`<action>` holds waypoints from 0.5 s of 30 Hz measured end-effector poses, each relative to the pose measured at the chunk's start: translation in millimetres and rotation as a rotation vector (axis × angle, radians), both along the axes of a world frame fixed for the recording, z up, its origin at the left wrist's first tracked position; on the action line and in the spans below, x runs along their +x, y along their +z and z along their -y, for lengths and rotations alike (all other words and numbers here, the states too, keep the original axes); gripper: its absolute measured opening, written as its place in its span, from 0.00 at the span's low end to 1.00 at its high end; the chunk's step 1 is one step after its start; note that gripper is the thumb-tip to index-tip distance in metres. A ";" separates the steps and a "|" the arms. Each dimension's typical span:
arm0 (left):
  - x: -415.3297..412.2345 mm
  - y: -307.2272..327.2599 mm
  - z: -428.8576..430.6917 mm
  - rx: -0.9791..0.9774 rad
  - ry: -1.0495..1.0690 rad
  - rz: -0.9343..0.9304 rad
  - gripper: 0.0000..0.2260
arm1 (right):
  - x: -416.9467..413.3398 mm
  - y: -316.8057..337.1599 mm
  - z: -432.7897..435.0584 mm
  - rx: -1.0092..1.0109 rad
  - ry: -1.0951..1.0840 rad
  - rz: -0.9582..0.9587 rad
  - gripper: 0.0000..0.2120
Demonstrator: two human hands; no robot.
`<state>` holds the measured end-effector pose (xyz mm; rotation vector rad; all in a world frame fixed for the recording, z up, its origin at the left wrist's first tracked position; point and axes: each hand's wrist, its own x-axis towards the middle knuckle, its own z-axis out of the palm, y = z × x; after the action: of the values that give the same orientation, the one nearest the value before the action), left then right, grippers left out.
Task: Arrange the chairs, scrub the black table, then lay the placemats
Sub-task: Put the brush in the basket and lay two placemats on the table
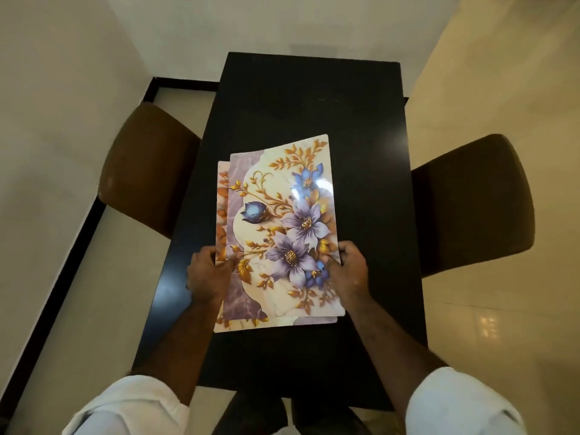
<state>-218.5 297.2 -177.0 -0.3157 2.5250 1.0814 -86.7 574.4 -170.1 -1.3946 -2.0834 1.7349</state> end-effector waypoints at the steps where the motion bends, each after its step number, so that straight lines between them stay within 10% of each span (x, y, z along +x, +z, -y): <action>1: -5.2 -17.9 5.2 -0.111 -0.018 -0.019 0.33 | -4.8 -4.9 1.6 0.012 0.015 0.012 0.10; 12: 2.9 20.5 -24.8 -0.497 -0.207 -0.024 0.36 | -6.5 -17.7 27.9 0.356 0.069 0.245 0.08; 15: 1.1 16.3 -26.6 -0.390 -0.258 -0.013 0.32 | 0.1 -10.4 24.0 0.186 -0.026 0.114 0.08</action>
<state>-217.4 323.8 -160.7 -0.0792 2.6847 0.4943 -86.6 550.4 -180.5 -1.4886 -2.2075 1.4415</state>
